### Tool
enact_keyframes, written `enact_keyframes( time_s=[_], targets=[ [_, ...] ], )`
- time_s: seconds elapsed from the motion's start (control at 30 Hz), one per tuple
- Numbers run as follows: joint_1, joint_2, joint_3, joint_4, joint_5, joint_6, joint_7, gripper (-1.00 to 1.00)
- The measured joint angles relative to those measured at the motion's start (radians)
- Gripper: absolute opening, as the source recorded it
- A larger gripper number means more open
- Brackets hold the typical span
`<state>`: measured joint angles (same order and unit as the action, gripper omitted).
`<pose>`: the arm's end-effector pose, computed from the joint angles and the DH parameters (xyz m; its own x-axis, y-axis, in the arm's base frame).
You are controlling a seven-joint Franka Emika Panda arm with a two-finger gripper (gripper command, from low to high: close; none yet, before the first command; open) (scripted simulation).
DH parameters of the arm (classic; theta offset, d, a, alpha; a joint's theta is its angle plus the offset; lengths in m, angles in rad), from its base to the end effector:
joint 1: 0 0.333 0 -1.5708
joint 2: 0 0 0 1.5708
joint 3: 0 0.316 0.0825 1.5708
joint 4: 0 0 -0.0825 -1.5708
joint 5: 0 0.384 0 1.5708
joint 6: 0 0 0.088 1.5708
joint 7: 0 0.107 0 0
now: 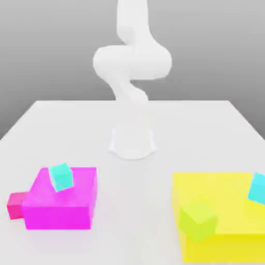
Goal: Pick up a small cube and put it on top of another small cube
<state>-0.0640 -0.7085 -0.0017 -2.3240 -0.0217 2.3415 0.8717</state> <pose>0.3803 -0.0256 0.6703 0.4316 -0.7858 0.4429 -0.6133 -0.6157 -0.4948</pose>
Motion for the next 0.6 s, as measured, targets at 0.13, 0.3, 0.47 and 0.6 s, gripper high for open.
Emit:
enact_keyframes(
  time_s=[0.13, 0.3, 0.47, 0.6],
  targets=[
    [-0.105, 0.151, -0.008, -0.040, -0.031, 0.069, 0.115, 0.00],
    [-0.216, 0.333, -0.038, -0.087, -0.065, 0.151, 0.251, 0.00],
    [-0.307, 0.514, -0.092, -0.134, -0.077, 0.233, 0.371, 0.00],
    [-0.380, 0.659, -0.147, -0.173, -0.049, 0.301, 0.440, 0.00]
  ],
)
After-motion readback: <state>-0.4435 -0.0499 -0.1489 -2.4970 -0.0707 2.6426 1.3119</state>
